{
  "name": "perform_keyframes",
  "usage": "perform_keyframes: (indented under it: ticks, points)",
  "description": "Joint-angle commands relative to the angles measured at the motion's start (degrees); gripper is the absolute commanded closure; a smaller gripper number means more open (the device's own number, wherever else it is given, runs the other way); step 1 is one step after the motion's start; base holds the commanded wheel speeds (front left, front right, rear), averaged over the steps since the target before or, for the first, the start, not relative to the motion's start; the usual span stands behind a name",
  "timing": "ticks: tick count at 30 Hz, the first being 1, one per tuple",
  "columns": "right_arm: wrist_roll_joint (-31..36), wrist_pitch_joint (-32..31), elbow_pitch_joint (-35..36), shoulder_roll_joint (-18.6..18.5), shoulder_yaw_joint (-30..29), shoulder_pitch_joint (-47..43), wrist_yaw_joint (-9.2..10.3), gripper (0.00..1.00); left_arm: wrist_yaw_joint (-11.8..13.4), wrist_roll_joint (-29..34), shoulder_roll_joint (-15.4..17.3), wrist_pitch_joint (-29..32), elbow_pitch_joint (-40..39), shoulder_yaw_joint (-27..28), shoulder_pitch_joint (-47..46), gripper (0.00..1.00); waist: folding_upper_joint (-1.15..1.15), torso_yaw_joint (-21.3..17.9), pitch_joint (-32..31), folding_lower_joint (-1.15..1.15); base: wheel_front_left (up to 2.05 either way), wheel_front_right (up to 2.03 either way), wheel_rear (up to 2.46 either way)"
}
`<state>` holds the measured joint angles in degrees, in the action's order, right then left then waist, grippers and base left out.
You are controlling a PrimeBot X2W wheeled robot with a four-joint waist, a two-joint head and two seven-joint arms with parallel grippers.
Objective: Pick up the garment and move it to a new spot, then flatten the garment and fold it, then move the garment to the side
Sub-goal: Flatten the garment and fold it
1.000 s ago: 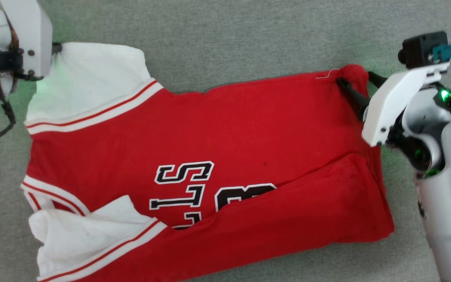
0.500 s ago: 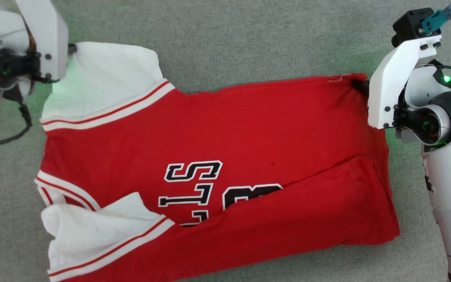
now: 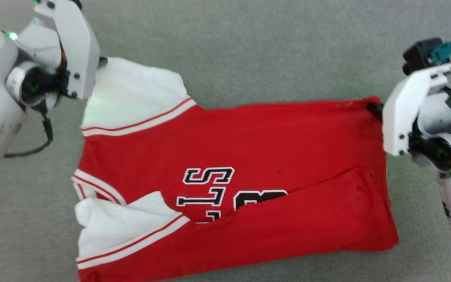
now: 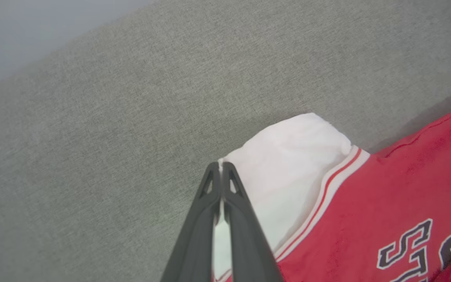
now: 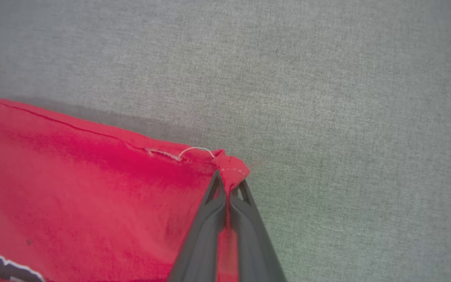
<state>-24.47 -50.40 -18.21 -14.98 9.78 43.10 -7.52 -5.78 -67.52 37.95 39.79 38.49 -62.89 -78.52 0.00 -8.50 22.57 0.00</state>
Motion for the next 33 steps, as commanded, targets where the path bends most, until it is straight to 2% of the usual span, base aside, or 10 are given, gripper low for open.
perform_keyframes:
  ticks: [1, 4, 7, 16, 21, 26, 32, 33]
  points:
    - [-0.44, 0.26, 0.51, -0.66, 0.24, -1.14, 0.07, 1.00, 0.29, 0.27, 0.47, 0.08, -0.78, -0.21, 1.07, 1.00, 0.00, 2.38, -3.53, 0.00, 0.00, 0.00, 0.00]
    - [-2.09, -0.11, 3.10, -2.94, 0.77, -3.78, 0.07, 1.00, 1.53, 0.56, 2.43, 0.88, -5.63, -0.70, 2.33, 1.00, 0.00, 3.39, -5.63, 0.00, 0.00, 0.00, 0.00]
    - [-3.32, -1.04, 6.24, -5.23, 1.00, -6.86, 0.07, 1.00, 3.96, -0.18, 5.22, 1.70, -12.29, -0.73, 4.41, 1.00, 0.00, 4.20, -7.42, 0.00, 0.00, 0.00, 0.00]
    - [-6.16, -6.88, 17.10, -10.01, -0.11, -18.31, 0.07, 1.00, 15.33, -1.95, 16.27, 4.45, -37.62, -2.12, 13.66, 1.00, 0.00, 5.81, -10.55, 0.00, 0.00, 0.00, 0.00]
    - [-6.40, -10.03, 21.05, -10.47, -2.03, -24.86, 0.07, 1.00, 20.39, -3.44, 19.85, 4.09, -47.51, -3.94, 20.03, 1.00, 0.00, 6.31, -10.82, 0.00, 0.00, 0.00, 0.00]
    - [-6.07, -10.99, 20.67, -9.22, -2.87, -29.02, 0.07, 1.00, 21.99, -5.68, 19.22, 2.82, -48.01, -5.79, 25.38, 1.00, 0.00, 6.66, -11.07, 0.00, 0.00, 0.00, 0.00]
    - [-6.21, -9.68, 16.78, -8.03, -1.28, -28.11, 0.07, 1.00, 19.87, -8.21, 14.72, 1.92, -40.23, -6.95, 29.13, 1.00, 0.00, 6.66, -11.69, 0.00, 0.00, 0.00, 0.00]
    - [-6.27, -9.14, 16.08, -7.80, -1.07, -27.80, 0.07, 0.89, 19.27, -8.43, 13.81, 1.34, -38.81, -6.86, 29.29, 1.00, 0.00, 6.69, -11.88, 0.00, 0.00, 0.00, 0.00]
